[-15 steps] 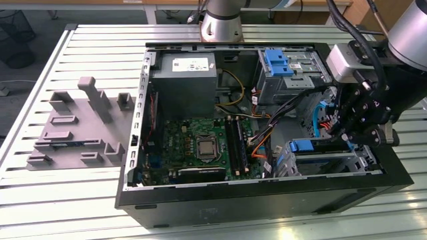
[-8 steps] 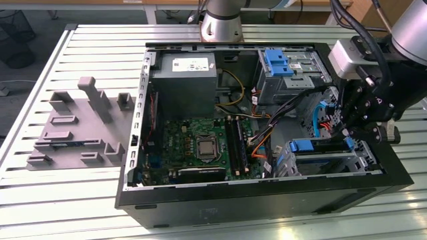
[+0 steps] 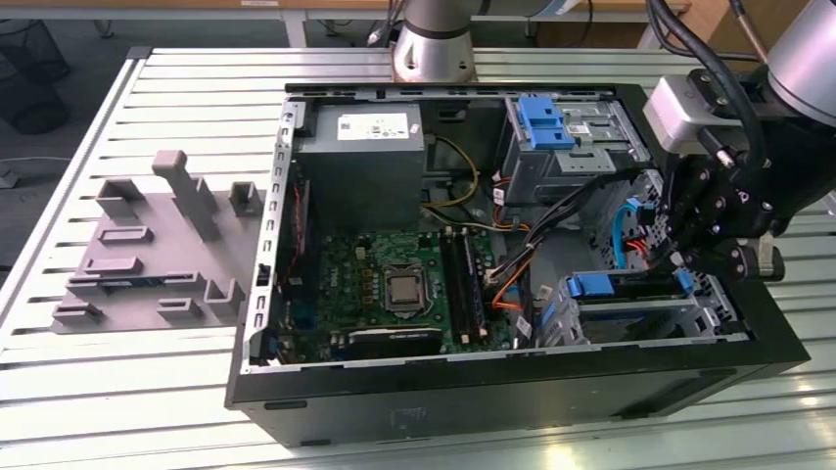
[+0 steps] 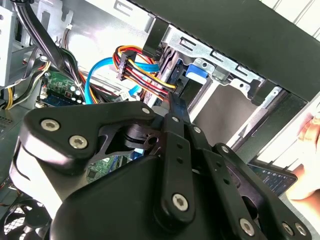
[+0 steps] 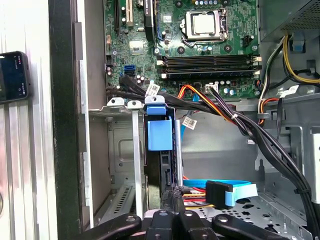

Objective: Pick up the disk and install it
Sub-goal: 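Insert the second disk wire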

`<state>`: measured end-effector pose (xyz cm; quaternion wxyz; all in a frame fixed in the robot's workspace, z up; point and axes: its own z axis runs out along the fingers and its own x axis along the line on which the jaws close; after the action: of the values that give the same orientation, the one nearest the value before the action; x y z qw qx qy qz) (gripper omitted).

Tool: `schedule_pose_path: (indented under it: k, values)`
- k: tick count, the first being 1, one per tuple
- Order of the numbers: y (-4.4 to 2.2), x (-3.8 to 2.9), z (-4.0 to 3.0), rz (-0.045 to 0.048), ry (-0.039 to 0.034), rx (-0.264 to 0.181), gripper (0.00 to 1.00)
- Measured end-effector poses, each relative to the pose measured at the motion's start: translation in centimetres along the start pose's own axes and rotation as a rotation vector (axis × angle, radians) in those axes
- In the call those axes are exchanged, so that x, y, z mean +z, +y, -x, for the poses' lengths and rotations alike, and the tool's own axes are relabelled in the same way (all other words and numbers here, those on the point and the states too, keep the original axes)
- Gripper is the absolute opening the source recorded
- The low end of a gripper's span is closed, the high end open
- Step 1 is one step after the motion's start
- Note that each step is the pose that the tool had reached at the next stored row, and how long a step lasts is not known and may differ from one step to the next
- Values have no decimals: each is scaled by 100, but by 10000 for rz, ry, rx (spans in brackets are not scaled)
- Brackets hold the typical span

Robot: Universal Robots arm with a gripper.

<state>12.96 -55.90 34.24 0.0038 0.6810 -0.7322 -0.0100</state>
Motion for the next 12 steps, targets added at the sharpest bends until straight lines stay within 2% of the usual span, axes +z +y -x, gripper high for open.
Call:
schedule_pose_path:
  k: [9,12]
  values:
    - [1,-4,0,0,0,0,11]
    - [27,-4,-2,-1,2,0,11]
